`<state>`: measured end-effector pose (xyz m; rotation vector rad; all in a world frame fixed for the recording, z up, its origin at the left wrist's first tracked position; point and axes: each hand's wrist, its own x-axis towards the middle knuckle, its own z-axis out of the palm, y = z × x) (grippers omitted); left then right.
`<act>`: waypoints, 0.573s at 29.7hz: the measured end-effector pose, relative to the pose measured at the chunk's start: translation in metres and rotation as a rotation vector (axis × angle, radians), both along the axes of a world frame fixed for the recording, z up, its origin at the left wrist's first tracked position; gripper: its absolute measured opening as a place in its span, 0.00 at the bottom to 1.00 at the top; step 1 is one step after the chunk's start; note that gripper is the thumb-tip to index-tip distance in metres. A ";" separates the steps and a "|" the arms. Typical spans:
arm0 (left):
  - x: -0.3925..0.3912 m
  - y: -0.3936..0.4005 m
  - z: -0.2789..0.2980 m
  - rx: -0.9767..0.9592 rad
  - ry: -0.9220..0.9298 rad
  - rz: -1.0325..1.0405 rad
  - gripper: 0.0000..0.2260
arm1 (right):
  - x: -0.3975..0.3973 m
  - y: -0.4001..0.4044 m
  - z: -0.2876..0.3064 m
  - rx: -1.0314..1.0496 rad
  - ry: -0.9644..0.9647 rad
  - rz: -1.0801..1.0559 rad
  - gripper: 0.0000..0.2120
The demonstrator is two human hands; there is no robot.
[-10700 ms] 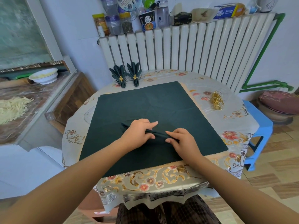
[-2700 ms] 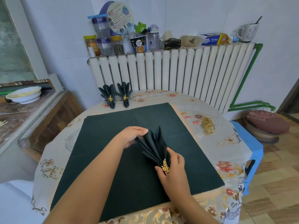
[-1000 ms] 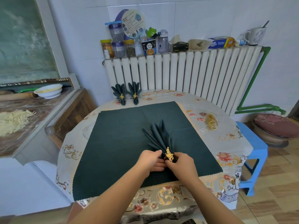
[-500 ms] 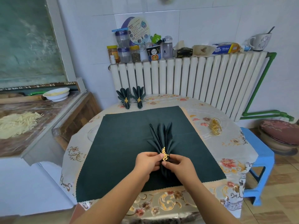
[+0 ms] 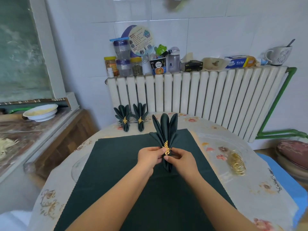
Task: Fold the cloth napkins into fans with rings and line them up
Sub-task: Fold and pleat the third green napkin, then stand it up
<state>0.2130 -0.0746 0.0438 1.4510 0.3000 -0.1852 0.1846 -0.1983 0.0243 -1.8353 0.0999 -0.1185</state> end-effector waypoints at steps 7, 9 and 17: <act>0.110 -0.008 -0.012 0.022 0.009 0.040 0.04 | 0.110 -0.008 -0.008 -0.129 0.013 0.024 0.22; 0.143 -0.012 -0.021 0.020 0.016 0.056 0.06 | 0.145 -0.009 -0.017 -0.146 0.019 0.033 0.23; 0.245 -0.015 -0.035 0.011 0.011 0.135 0.06 | 0.249 -0.003 -0.024 -0.168 0.008 0.056 0.21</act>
